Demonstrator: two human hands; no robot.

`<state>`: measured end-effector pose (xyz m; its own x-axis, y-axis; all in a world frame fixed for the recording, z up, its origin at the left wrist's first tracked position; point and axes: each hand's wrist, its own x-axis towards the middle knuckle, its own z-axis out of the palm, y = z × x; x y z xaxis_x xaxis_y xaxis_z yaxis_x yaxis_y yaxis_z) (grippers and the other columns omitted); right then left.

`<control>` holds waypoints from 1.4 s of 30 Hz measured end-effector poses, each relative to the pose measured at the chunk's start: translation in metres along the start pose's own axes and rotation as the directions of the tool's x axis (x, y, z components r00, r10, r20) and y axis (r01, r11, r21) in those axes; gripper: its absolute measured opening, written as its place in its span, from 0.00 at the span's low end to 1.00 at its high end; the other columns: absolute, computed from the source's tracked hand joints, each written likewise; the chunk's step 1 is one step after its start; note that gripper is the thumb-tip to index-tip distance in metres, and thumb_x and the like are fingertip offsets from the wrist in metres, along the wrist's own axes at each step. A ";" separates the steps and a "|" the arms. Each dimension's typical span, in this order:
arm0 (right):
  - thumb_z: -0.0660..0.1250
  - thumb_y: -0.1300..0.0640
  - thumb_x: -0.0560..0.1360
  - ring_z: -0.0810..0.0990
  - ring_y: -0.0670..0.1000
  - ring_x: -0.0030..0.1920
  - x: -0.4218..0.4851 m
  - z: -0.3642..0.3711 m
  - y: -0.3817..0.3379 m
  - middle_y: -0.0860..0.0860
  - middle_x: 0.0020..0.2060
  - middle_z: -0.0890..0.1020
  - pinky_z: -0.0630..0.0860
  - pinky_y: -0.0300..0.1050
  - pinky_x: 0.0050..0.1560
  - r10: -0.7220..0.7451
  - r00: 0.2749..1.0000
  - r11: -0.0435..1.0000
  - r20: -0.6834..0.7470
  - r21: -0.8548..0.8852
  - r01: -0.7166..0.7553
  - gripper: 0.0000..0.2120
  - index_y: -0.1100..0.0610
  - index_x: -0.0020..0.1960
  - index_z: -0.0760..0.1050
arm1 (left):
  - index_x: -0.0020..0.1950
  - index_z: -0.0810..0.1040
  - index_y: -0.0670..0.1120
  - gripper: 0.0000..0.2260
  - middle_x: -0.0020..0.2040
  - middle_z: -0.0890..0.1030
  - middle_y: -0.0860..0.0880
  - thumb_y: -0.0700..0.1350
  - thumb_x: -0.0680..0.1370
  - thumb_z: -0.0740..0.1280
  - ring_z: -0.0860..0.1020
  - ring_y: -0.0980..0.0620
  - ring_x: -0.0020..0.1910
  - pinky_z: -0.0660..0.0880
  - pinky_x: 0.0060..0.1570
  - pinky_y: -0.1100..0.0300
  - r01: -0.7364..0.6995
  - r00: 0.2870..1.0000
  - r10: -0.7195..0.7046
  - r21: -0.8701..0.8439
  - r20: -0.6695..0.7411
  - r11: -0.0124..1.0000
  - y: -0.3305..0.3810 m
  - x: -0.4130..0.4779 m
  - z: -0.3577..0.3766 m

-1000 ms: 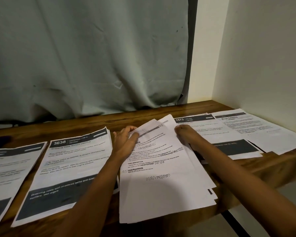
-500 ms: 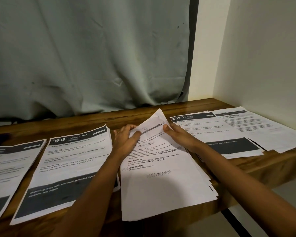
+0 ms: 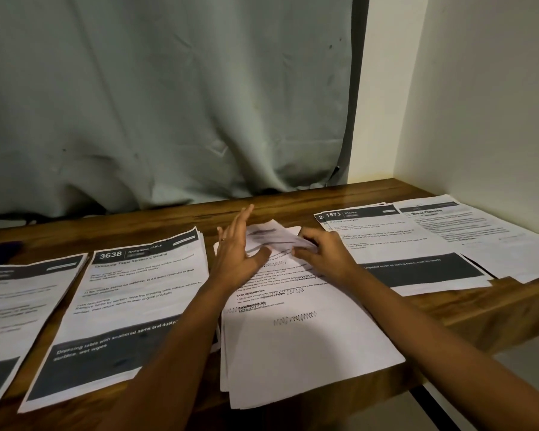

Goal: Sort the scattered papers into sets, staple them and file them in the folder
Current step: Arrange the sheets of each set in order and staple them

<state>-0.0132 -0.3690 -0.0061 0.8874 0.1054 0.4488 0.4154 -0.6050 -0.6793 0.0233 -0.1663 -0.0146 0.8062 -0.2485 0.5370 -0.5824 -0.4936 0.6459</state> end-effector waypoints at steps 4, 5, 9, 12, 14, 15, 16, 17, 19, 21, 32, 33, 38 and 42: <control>0.73 0.52 0.72 0.80 0.52 0.40 -0.005 -0.006 -0.001 0.51 0.39 0.81 0.76 0.45 0.37 -0.021 0.990 0.997 0.139 0.080 0.010 0.06 0.53 0.44 0.77 | 0.57 0.77 0.53 0.14 0.62 0.74 0.58 0.52 0.73 0.73 0.64 0.54 0.71 0.40 0.74 0.47 -0.026 1.000 0.026 0.035 0.001 0.999 0.001 0.001 -0.002; 0.71 0.51 0.74 0.80 0.52 0.44 -0.006 -0.010 -0.001 0.52 0.43 0.82 0.76 0.43 0.41 -0.012 0.985 0.987 0.172 0.162 -0.017 0.07 0.54 0.46 0.78 | 0.51 0.78 0.52 0.10 0.57 0.78 0.57 0.51 0.72 0.74 0.70 0.53 0.66 0.39 0.74 0.50 -0.006 1.000 0.006 0.023 0.003 1.000 -0.001 0.003 -0.001; 0.48 0.35 0.77 0.81 0.49 0.53 0.002 -0.021 0.003 0.49 0.50 0.83 0.75 0.40 0.56 0.169 0.985 0.904 0.029 0.394 -0.166 0.31 0.55 0.52 0.80 | 0.45 0.79 0.51 0.09 0.47 0.80 0.60 0.47 0.69 0.77 0.72 0.60 0.54 0.37 0.74 0.51 0.057 0.998 -0.056 -0.033 0.023 0.998 -0.001 0.002 -0.003; 0.54 0.36 0.78 0.80 0.51 0.51 0.010 -0.025 0.014 0.49 0.46 0.83 0.73 0.43 0.52 0.356 0.921 0.925 -0.158 0.196 -0.325 0.25 0.55 0.52 0.80 | 0.44 0.79 0.53 0.10 0.48 0.81 0.59 0.48 0.68 0.78 0.75 0.56 0.58 0.37 0.75 0.47 0.066 0.997 -0.065 -0.032 0.034 0.997 -0.003 0.002 -0.002; 0.61 0.43 0.79 0.78 0.51 0.50 0.011 -0.025 0.022 0.51 0.48 0.82 0.70 0.43 0.51 0.395 0.906 0.917 -0.152 0.013 -0.398 0.17 0.56 0.54 0.78 | 0.43 0.78 0.55 0.11 0.48 0.81 0.59 0.51 0.66 0.78 0.74 0.51 0.62 0.38 0.75 0.44 0.083 0.996 -0.082 -0.023 0.043 0.996 -0.003 0.001 -0.003; 0.62 0.46 0.79 0.78 0.51 0.50 0.013 -0.025 0.025 0.52 0.49 0.81 0.69 0.43 0.50 0.412 0.901 0.909 -0.138 -0.012 -0.417 0.14 0.56 0.55 0.78 | 0.43 0.78 0.55 0.12 0.49 0.81 0.58 0.52 0.66 0.79 0.73 0.49 0.64 0.37 0.75 0.44 0.092 0.995 -0.091 -0.018 0.049 0.996 -0.003 0.001 -0.004; 0.64 0.49 0.78 0.77 0.51 0.50 0.014 -0.025 0.025 0.51 0.49 0.81 0.69 0.42 0.50 0.420 0.899 0.906 -0.127 0.001 -0.423 0.12 0.56 0.55 0.77 | 0.44 0.79 0.54 0.14 0.50 0.81 0.58 0.54 0.64 0.79 0.72 0.48 0.66 0.37 0.74 0.43 0.095 0.994 -0.094 -0.014 0.058 0.995 -0.002 0.000 -0.005; 0.65 0.52 0.78 0.77 0.51 0.50 0.015 -0.025 0.025 0.51 0.48 0.81 0.68 0.42 0.50 0.427 0.897 0.904 -0.118 0.032 -0.426 0.10 0.56 0.55 0.77 | 0.45 0.79 0.54 0.15 0.52 0.81 0.57 0.55 0.63 0.79 0.69 0.47 0.69 0.36 0.74 0.44 0.100 0.993 -0.100 -0.010 0.068 0.995 -0.001 0.000 -0.006; 0.68 0.56 0.76 0.78 0.50 0.50 0.016 -0.025 0.024 0.51 0.47 0.81 0.70 0.41 0.51 0.451 0.887 0.891 -0.097 0.107 -0.441 0.10 0.57 0.57 0.77 | 0.46 0.79 0.54 0.16 0.55 0.81 0.54 0.56 0.63 0.78 0.64 0.45 0.72 0.35 0.74 0.44 0.117 0.989 -0.116 -0.004 0.096 0.993 0.001 -0.001 -0.007; 0.70 0.61 0.75 0.78 0.49 0.48 0.016 -0.025 0.023 0.54 0.48 0.81 0.71 0.39 0.48 0.470 0.880 0.874 -0.067 0.171 -0.454 0.13 0.58 0.58 0.75 | 0.43 0.78 0.55 0.13 0.52 0.82 0.55 0.60 0.67 0.73 0.71 0.51 0.67 0.36 0.74 0.42 0.088 0.990 -0.084 -0.036 0.112 0.995 0.002 -0.002 -0.007; 0.74 0.66 0.69 0.81 0.48 0.44 0.017 -0.027 0.023 0.52 0.44 0.82 0.75 0.36 0.39 0.489 0.872 0.826 -0.020 0.333 -0.455 0.16 0.60 0.55 0.76 | 0.36 0.82 0.49 0.37 0.42 0.83 0.54 0.63 0.79 0.37 0.77 0.57 0.53 0.46 0.75 0.44 0.237 0.971 -0.235 -0.242 0.035 0.941 0.003 -0.002 -0.004; 0.74 0.65 0.69 0.82 0.50 0.45 0.018 -0.027 0.026 0.53 0.45 0.83 0.76 0.37 0.40 0.490 0.871 0.829 -0.028 0.323 -0.456 0.15 0.60 0.54 0.77 | 0.35 0.82 0.49 0.38 0.41 0.84 0.54 0.63 0.79 0.37 0.77 0.56 0.52 0.49 0.75 0.43 0.246 0.968 -0.250 -0.254 0.019 0.935 0.003 -0.002 -0.005; 0.74 0.64 0.70 0.82 0.52 0.48 0.018 -0.027 0.025 0.53 0.46 0.83 0.77 0.38 0.44 0.480 0.876 0.835 -0.046 0.331 -0.440 0.12 0.59 0.53 0.78 | 0.38 0.83 0.42 0.39 0.41 0.84 0.52 0.63 0.76 0.37 0.77 0.56 0.50 0.48 0.75 0.46 0.255 0.963 -0.267 -0.228 -0.024 0.940 0.004 0.000 -0.004; 0.65 0.48 0.77 0.82 0.52 0.51 0.009 -0.032 0.009 0.49 0.48 0.84 0.77 0.43 0.50 0.393 0.917 0.838 0.066 0.384 -0.387 0.12 0.54 0.54 0.80 | 0.39 0.83 0.48 0.36 0.41 0.83 0.55 0.63 0.80 0.38 0.77 0.58 0.48 0.54 0.73 0.42 0.235 0.969 -0.246 -0.221 -0.023 0.946 -0.003 0.003 -0.002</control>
<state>-0.0076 -0.3984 0.0101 0.9903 -0.0891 0.1062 0.0816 -0.2453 -0.9660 0.0273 -0.1638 -0.0141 0.9221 -0.1003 0.3737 -0.3847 -0.3415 0.8576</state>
